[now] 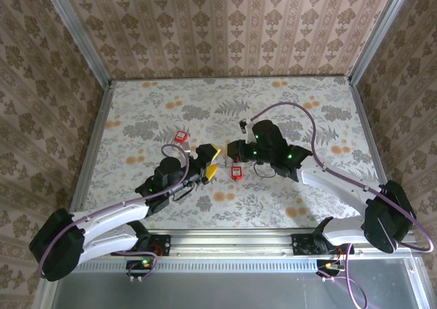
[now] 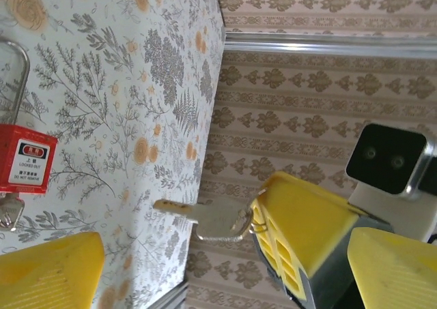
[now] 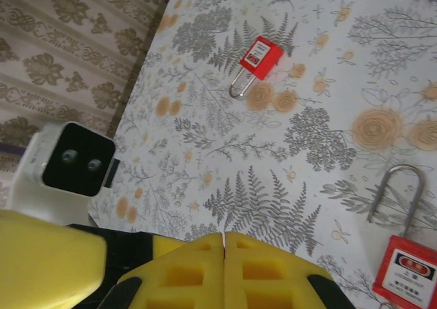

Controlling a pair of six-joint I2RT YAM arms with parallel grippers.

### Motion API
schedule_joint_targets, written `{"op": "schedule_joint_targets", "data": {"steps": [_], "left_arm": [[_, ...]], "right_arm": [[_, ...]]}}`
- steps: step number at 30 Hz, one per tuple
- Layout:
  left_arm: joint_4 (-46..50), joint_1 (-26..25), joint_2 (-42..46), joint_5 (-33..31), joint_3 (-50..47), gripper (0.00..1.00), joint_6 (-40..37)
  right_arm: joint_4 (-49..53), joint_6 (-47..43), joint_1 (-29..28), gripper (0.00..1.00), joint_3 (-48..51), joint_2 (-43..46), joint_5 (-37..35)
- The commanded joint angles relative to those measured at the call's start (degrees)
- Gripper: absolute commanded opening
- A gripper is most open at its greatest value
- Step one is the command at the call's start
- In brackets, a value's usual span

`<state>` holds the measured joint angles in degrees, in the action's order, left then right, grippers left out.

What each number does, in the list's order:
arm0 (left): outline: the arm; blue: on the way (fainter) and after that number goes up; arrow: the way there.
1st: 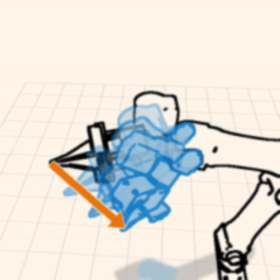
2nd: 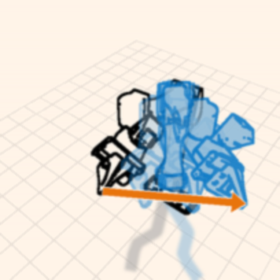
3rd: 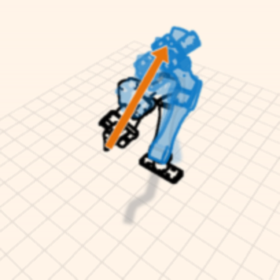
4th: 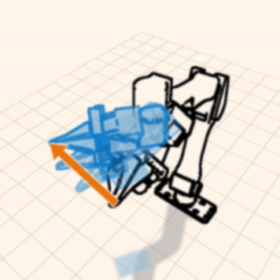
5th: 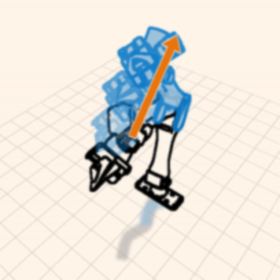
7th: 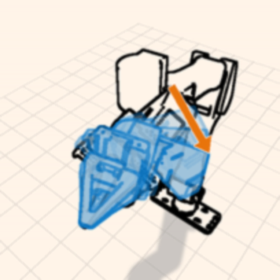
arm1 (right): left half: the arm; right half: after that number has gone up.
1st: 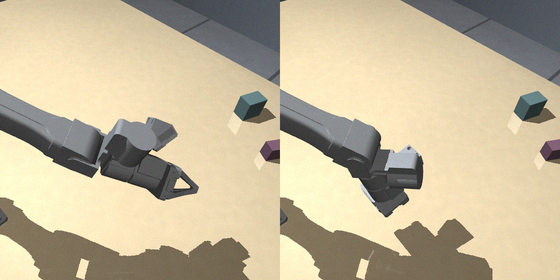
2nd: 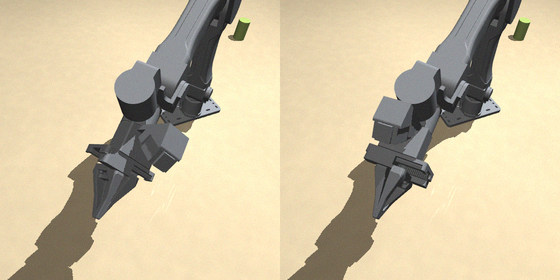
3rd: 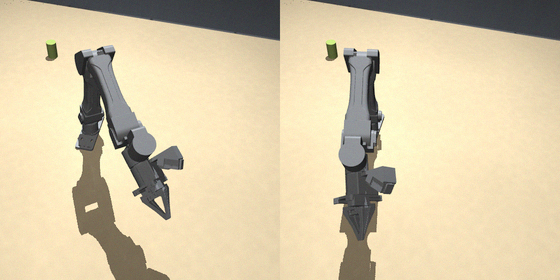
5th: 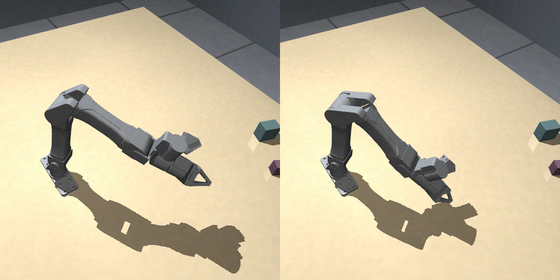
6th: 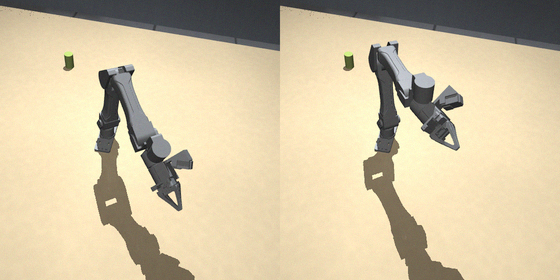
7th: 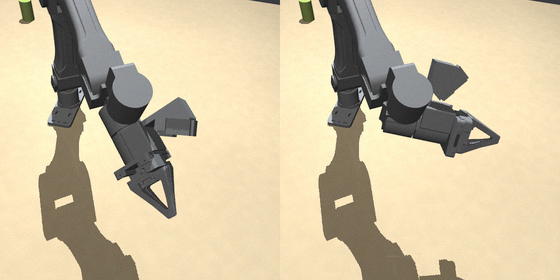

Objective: Unlock with the key

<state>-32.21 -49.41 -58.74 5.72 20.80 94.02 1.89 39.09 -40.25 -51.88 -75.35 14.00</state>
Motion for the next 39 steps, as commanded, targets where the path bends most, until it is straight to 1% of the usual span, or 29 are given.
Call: {"op": "schedule_joint_targets", "data": {"steps": [1,6,11,15,20,26,29,34,39], "left_arm": [[-5.3,0.3,-1.5,-1.6,-1.8,0.93,6.3],[-11.4,0.0,-5.8,-1.3,-2.6,0.93,9.7],[-18.9,-0.2,-10.7,-1.4,-2.9,0.94,11.9],[-25.6,-0.5,-15.5,-1.3,-2.9,0.93,13.4],[-30.6,-0.6,-19.3,-1.6,-2.8,0.91,14.7],[-32.6,-0.5,-20.4,-3.0,-3.3,0.88,15.1],[-33.6,0.0,-20.2,-3.3,-3.8,0.83,14.5],[-32.2,0.2,-19.2,-3.1,-3.9,0.79,13.7],[-31.8,1.2,-17.9,-2.5,-4.3,0.72,12.8]], "right_arm": [[-6.8,1.5,-1.4,0.00,1.6,0.3,-0.3],[-9.4,1.7,-3.1,0.00,2.3,-0.2,-1.5],[-12.0,2.5,-4.5,0.00,2.5,-1.8,-0.5],[-16.4,3.7,-5.9,0.00,4.5,-2.6,-0.3],[-18.4,4.8,-6.9,0.00,5.5,-3.1,-0.6],[-22.1,7.1,-8.7,0.00,7.6,-3.1,-0.1],[-21.6,7.3,-9.4,0.00,8.2,-2.6,-0.8],[-21.1,7.4,-9.5,0.00,9.7,-1.4,-1.4],[-19.7,6.5,-9.5,0.00,10.5,-0.3,-2.2]]}}
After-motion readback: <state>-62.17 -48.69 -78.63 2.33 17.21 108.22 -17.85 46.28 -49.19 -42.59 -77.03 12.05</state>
